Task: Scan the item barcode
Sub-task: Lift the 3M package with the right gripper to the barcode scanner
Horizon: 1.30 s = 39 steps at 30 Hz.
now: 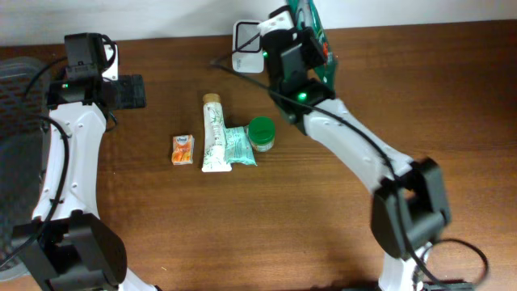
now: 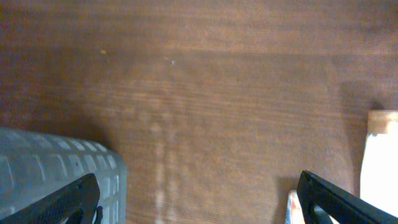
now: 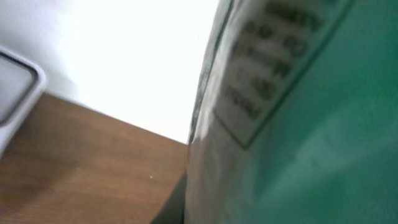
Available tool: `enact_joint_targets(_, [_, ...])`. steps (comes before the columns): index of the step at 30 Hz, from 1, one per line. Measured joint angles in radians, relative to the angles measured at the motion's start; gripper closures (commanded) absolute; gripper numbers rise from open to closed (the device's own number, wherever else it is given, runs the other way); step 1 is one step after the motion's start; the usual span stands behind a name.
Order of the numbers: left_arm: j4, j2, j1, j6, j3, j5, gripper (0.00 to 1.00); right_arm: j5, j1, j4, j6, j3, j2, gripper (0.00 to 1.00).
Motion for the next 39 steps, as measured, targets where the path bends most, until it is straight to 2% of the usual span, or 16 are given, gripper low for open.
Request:
enact_joint_targets(4, [0.000, 0.000, 0.000, 0.000, 0.000, -0.001, 0.01, 0.099, 0.002, 0.315, -0.381, -0.005, 0.195, 0.96])
enact_joint_targets(5, [-0.002, 0.000, 0.000, 0.000, 0.000, 0.000, 0.01, 0.093, 0.002, 0.349, -0.441, -0.005, 0.220, 0.96])
enact_joint_targets(8, [0.000, 0.000, 0.000, 0.000, 0.000, 0.000, 0.01, -0.007, 0.002, 0.368, -0.539, -0.005, 0.236, 0.96])
enact_joint_targets(12, [0.000, 0.000, 0.000, 0.000, 0.000, -0.001, 0.01, -0.097, 0.001, 0.380, -0.584, -0.004, 0.245, 0.96])
enact_joint_targets(17, [0.000, 0.000, 0.000, 0.000, 0.000, -0.001, 0.01, -0.111, -0.020, 0.645, -0.710, -0.003, 0.379, 0.96])
enact_joint_targets(27, [0.000, 0.000, 0.000, 0.000, 0.000, -0.001, 0.01, -0.103, -0.060, 0.682, -0.748, -0.003, 0.397, 0.96])
enact_joint_targets(34, [0.000, 0.000, 0.000, 0.000, 0.000, 0.000, 0.01, -0.012, -0.037, 0.676, -0.732, -0.003, 0.393, 0.96])
enact_joint_targets(36, [-0.001, 0.000, 0.000, 0.000, 0.000, 0.000, 0.01, -0.002, -0.013, 0.575, -0.712, -0.003, 0.361, 0.96])
enact_joint_targets(39, [0.000, 0.000, 0.000, 0.000, 0.000, -0.001, 0.01, 0.003, 0.021, 0.383, -0.599, -0.001, 0.232, 0.96])
